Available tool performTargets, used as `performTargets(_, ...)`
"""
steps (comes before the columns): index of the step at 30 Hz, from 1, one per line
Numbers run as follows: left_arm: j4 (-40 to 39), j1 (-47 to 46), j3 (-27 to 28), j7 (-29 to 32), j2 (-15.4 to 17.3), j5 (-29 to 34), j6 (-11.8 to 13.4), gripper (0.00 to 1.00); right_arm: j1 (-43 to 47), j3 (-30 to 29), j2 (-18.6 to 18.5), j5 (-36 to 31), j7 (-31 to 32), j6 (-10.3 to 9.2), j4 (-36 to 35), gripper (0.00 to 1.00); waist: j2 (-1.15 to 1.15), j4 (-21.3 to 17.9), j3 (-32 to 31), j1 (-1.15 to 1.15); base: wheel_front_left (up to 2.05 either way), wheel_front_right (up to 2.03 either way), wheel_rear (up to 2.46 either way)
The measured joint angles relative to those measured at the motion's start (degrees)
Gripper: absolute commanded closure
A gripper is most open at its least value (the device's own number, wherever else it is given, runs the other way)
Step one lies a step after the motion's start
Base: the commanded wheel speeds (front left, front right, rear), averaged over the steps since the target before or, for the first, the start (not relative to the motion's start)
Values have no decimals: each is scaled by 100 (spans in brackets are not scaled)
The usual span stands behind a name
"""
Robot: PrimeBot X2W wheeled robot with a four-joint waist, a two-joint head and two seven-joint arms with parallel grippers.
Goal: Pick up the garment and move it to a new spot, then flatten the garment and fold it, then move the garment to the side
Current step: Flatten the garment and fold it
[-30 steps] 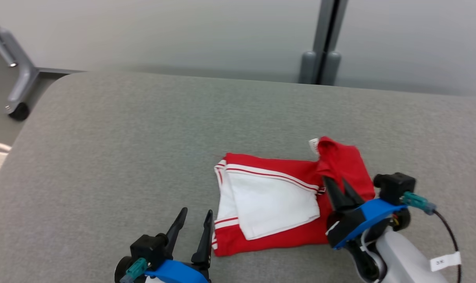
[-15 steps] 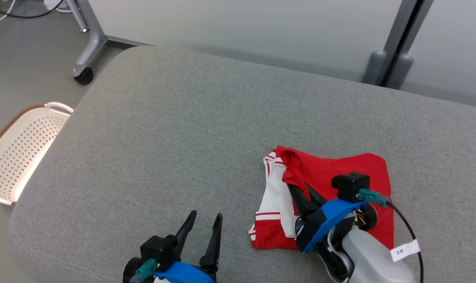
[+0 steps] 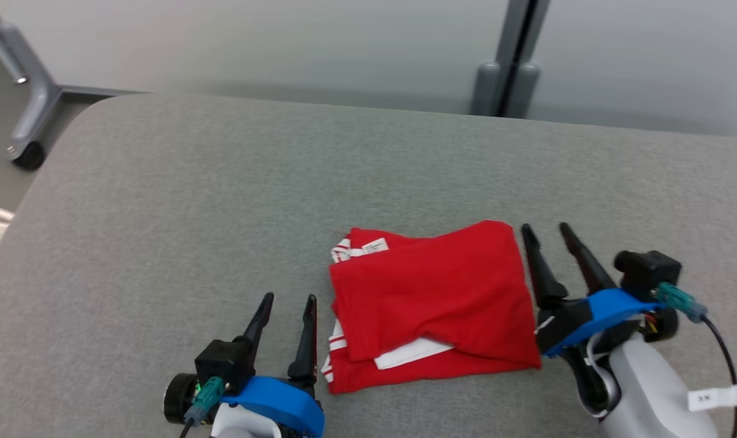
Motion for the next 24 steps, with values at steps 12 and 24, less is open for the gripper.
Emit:
performTargets(12,-179,143,497,0,0,556,535,0,834,-1547,283,-1400,-1,0,-314,0,-1,-730,-155,0,0,0,0)
performTargets(24,-171,567,792,0,-2,710,553,0,1303,-1407,365,-1343,-1,0,-250,0,-2,-1050,-469,-1,0,0,0)
